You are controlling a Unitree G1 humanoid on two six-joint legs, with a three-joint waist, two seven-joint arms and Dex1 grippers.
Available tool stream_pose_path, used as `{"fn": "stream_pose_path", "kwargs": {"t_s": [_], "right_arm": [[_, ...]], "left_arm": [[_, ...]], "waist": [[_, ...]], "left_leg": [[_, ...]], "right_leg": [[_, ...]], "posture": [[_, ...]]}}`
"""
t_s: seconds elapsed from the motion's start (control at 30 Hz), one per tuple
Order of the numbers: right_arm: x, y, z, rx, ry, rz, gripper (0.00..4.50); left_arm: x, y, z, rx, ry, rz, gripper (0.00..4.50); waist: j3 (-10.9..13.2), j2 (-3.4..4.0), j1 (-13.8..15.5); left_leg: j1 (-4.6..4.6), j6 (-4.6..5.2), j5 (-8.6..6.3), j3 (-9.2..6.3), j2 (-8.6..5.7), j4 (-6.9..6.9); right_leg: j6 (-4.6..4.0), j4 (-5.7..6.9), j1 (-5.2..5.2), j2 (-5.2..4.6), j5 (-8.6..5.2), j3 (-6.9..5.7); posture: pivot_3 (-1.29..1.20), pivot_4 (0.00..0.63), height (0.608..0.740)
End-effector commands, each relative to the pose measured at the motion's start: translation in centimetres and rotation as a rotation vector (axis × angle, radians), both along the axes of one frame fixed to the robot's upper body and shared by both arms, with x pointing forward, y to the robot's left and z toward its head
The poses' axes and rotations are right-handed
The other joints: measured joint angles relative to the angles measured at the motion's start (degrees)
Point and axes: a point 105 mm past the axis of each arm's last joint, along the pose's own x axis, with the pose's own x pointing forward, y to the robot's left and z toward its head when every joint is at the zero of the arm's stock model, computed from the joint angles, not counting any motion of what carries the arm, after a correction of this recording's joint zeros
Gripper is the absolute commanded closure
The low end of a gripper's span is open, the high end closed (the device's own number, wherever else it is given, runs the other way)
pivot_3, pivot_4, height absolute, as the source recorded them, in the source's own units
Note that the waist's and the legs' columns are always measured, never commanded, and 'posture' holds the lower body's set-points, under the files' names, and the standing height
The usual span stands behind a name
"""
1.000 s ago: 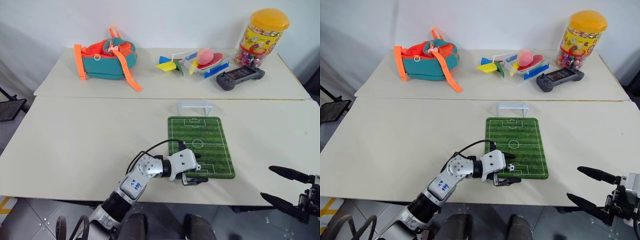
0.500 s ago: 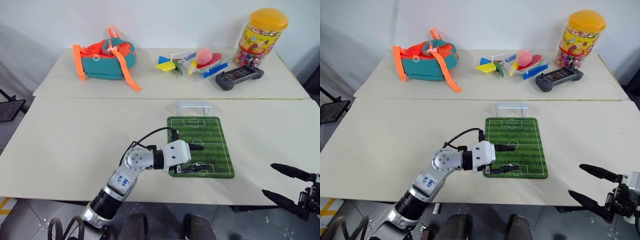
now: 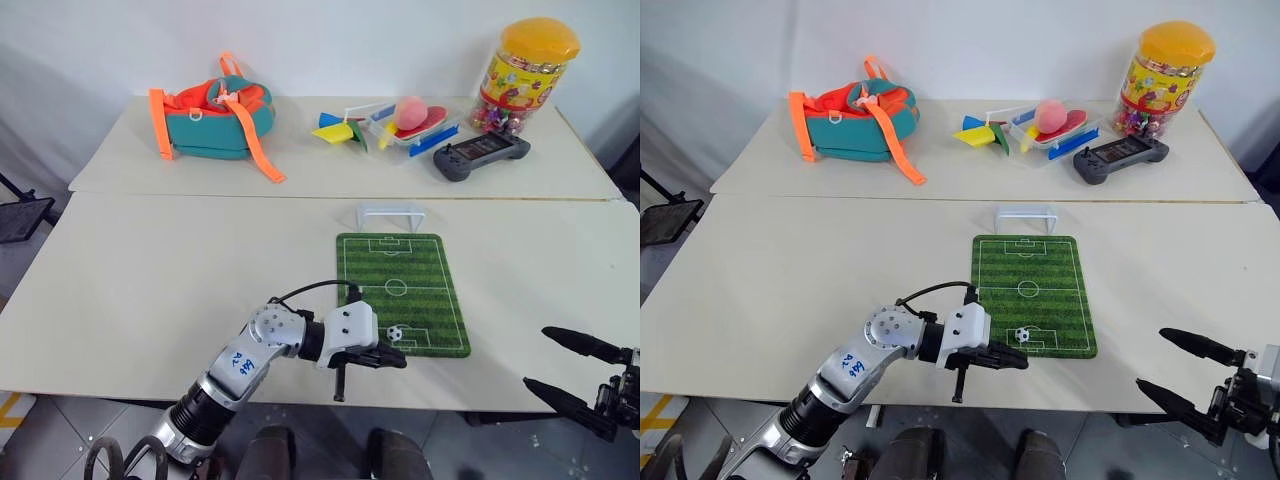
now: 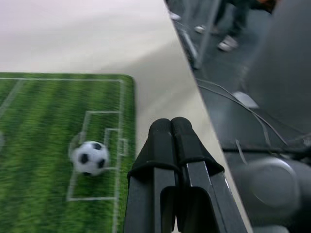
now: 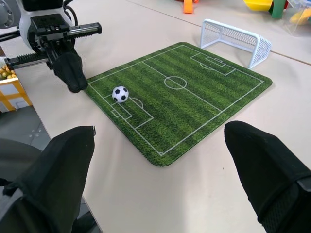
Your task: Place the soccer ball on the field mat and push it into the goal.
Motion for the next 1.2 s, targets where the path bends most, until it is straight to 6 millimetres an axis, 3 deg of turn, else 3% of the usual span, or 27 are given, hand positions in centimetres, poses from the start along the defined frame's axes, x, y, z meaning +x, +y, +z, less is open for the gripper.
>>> {"fn": "stream_pose_path", "kwargs": {"t_s": [0.03, 0.13, 0.23, 0.4, 0.5, 0.6, 0.83, 1.0, 1.2], "right_arm": [[-0.5, 0.4, 0.2, -0.010, -0.020, -0.016, 0.00], [-0.7, 0.4, 0.0, -0.007, -0.020, -0.044, 0.00], [-0.9, 0.5, -0.2, -0.006, -0.018, -0.056, 0.00], [-0.9, 0.4, -0.2, 0.000, -0.025, -0.086, 0.00], [-0.8, 0.3, -0.4, -0.003, -0.022, -0.090, 0.00], [-0.3, 0.3, -0.6, -0.004, -0.024, -0.095, 0.00], [1.1, 0.1, -0.6, -0.007, -0.043, -0.086, 0.00], [2.1, -0.2, -0.4, -0.015, -0.053, -0.070, 0.00], [3.3, -0.7, 0.0, -0.031, -0.057, -0.054, 0.00]], "left_arm": [[1.4, -1.0, -0.1, -0.006, -0.040, 0.047, 4.48], [3.3, -1.6, -0.8, 0.020, -0.090, 0.123, 4.48], [5.1, -2.3, -0.1, -0.021, -0.154, 0.206, 4.48], [9.5, -1.7, 4.3, -0.157, -0.263, 0.454, 4.48], [10.2, -1.2, 6.5, -0.248, -0.284, 0.516, 4.48], [10.4, -0.5, 7.1, -0.265, -0.279, 0.535, 4.48], [8.7, 0.5, 5.8, -0.247, -0.122, 0.457, 4.48], [7.3, 2.9, 4.3, -0.217, -0.039, 0.413, 4.48], [7.0, 6.4, 3.2, -0.193, -0.097, 0.408, 4.48]], "waist": [[0.00, 0.01, 0.02], [-0.01, 0.01, 0.03], [0.00, 0.00, -0.03], [0.03, -0.05, -0.11], [0.01, -0.02, -0.20], [0.02, -0.03, -0.12], [0.00, 0.01, -0.26], [-0.03, 0.06, -0.46], [-0.03, 0.06, -0.45]], "left_leg": [[0.01, 0.00, 0.00, 0.00, 0.00, 0.00], [-0.02, 0.01, -0.01, 0.00, 0.00, 0.03], [-0.01, 0.02, -0.03, 0.00, -0.01, 0.00], [-0.04, 0.07, -0.06, -0.01, -0.01, 0.01], [-0.02, 0.06, -0.05, 0.00, -0.01, -0.03], [-0.02, -0.03, -0.01, 0.00, -0.01, -0.06], [-0.02, -0.03, 0.00, 0.01, -0.01, -0.02], [0.04, -0.06, 0.02, 0.05, 0.00, -0.04], [0.04, -0.05, 0.01, 0.11, 0.00, 0.03]], "right_leg": [[0.00, 0.00, 0.00, 0.00, 0.00, 0.00], [0.00, -0.01, 0.00, 0.00, 0.00, 0.00], [0.01, -0.03, 0.00, 0.00, 0.00, 0.00], [0.01, -0.02, -0.02, 0.00, 0.01, 0.00], [0.02, -0.02, -0.02, 0.00, 0.01, 0.00], [0.04, -0.02, -0.02, 0.00, 0.02, -0.01], [0.05, -0.02, -0.02, 0.00, 0.02, 0.00], [0.05, 0.08, -0.05, 0.02, 0.02, 0.06], [0.05, 0.08, -0.05, 0.01, 0.02, 0.13]], "posture": [[0.00, 0.150, 0.740], [0.00, 0.150, 0.740], [0.00, 0.150, 0.740], [0.00, 0.150, 0.740], [0.00, 0.150, 0.740], [0.00, 0.150, 0.740], [0.00, 0.150, 0.740], [0.00, 0.150, 0.740], [0.00, 0.150, 0.740]]}}
